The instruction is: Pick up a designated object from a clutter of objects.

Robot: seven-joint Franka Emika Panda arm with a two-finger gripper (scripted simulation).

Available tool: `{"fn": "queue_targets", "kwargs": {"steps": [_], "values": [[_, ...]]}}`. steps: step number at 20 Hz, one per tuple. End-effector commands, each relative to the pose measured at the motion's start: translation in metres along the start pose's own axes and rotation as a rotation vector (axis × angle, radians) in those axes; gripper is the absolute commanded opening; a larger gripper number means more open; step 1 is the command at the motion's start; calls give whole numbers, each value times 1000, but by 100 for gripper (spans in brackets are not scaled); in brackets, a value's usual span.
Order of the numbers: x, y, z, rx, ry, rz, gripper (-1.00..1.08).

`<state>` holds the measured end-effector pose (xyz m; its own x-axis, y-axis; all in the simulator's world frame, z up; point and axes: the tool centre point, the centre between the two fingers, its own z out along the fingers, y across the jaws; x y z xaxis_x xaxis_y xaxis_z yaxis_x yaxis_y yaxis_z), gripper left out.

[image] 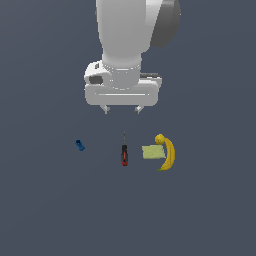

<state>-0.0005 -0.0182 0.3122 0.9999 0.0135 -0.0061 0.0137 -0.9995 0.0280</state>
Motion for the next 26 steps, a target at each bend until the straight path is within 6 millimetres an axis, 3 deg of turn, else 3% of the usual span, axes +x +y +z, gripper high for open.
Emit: {"fn": "queue_targets", "kwargs": {"steps": [1, 9, 15, 21, 26], "values": [[0, 0, 0, 0, 0, 0, 100], [1, -25, -6, -20, 20, -52, 100], [1, -25, -6, -21, 20, -53, 100], [3, -24, 14, -15, 19, -55, 100], [5, -23, 45, -7, 17, -56, 100]]}}
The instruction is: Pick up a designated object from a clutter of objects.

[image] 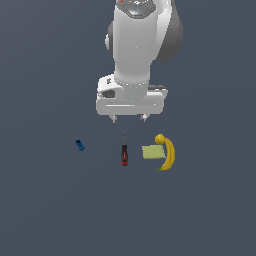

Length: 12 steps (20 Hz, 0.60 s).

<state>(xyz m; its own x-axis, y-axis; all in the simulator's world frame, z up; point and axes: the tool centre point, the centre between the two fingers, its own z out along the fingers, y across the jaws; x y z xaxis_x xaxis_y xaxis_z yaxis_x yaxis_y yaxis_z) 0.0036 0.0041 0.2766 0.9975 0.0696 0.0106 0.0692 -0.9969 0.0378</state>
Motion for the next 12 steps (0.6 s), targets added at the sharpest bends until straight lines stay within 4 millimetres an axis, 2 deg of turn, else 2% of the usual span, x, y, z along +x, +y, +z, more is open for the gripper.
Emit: {"fn": "queue_targets", "kwargs": {"steps": [1, 12], "values": [[0, 1, 18, 5, -2, 0, 100], [-16, 7, 126, 28, -6, 4, 100]]}}
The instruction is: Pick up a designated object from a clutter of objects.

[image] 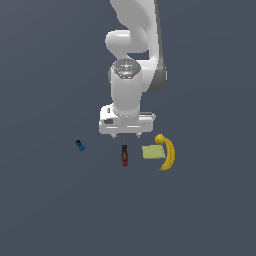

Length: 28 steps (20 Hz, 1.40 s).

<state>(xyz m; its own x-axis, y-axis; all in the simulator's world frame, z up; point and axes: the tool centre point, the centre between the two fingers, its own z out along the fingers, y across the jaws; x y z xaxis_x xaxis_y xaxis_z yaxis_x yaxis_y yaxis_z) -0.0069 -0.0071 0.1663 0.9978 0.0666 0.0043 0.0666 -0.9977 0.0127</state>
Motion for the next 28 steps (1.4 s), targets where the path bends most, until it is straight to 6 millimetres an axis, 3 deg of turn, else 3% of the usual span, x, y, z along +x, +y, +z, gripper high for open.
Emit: {"fn": "queue_targets", "kwargs": {"steps": [1, 6, 11, 28], "values": [[-7, 2, 25, 4, -1, 2, 100], [-20, 6, 63, 9, -2, 7, 100], [-31, 8, 87, 12, -4, 10, 100], [-39, 9, 118, 13, -5, 13, 100]]}}
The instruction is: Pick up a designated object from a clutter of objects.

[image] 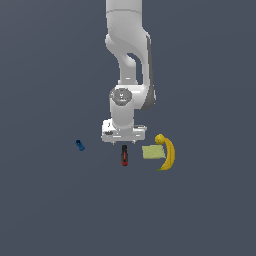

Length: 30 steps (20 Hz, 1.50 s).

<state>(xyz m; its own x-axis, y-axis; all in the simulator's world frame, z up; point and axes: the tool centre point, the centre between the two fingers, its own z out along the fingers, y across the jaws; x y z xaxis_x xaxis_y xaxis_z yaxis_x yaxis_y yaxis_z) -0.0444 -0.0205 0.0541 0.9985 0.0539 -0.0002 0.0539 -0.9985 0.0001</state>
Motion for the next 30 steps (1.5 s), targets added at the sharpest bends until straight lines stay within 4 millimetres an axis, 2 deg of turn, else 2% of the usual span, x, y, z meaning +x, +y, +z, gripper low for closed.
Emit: {"fn": "queue_targets", "kwargs": {"steps": [1, 7, 12, 13, 24, 30], "values": [[-1, 0, 10, 0, -1, 0, 100], [-1, 0, 34, 0, 0, 0, 100], [-1, 0, 40, 0, 0, 0, 100], [-1, 0, 40, 0, 0, 0, -100], [-1, 0, 39, 0, 0, 0, -100], [-1, 3, 28, 0, 0, 0, -100]]}}
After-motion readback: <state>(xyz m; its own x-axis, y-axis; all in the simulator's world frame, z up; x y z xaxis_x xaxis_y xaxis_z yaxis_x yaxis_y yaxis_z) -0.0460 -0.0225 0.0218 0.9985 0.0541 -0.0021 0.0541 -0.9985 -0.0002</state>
